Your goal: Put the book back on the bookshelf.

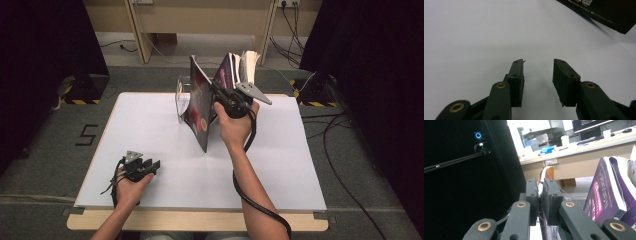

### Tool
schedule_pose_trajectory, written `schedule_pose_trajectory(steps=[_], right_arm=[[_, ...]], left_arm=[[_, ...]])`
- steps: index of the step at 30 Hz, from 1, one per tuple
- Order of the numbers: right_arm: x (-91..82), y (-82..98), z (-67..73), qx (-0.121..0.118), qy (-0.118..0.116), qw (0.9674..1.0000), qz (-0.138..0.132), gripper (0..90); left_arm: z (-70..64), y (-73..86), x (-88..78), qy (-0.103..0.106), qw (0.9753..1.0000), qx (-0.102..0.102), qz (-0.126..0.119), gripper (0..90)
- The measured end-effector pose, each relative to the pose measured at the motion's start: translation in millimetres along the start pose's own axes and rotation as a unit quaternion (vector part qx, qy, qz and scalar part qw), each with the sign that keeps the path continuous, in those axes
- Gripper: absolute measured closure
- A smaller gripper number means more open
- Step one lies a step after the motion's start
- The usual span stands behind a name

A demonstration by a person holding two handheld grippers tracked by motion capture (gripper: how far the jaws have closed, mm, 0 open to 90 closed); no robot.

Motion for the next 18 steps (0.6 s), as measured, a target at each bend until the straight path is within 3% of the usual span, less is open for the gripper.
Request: schedule_pose_trajectory(steps=[5, 8, 13, 18], right_arm=[[2.0, 6.7, 1.7, -0.003, -0.008, 0.9997, 0.021, 73.5], [4.5, 18.3, 0.5, -0.017, 0.001, 0.999, 0.042, 71.5], [1.2, 27.7, -1.9, -0.033, 0.022, 0.9978, 0.053, 83.7], [0.4, 26.3, -3.8, -0.046, 0.044, 0.996, 0.063, 85.9]], left_arm=[[0.1, -0.1, -0.2, 0.0, 1.0, 0.0, 0.0, 60.1], [0.0, -0.2, -0.4, 0.001, 1.0, 0.0, -0.001, 60.1], [-0.1, -0.1, -0.3, 0.0, 1.0, 0.001, -0.001, 60.1], [-0.4, 0.0, -0.3, 0.0, 1.0, 0.003, -0.001, 60.1]])
Point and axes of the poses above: each handheld gripper's, and its own axes: x roughly forward along the jaws, y roughly out of its underside, z roughly to its left, the point moved 8 cm from there along x, roughly forward along the jaws, and after that the axes turned 2 degrees about -x, right-handed, at the moved point
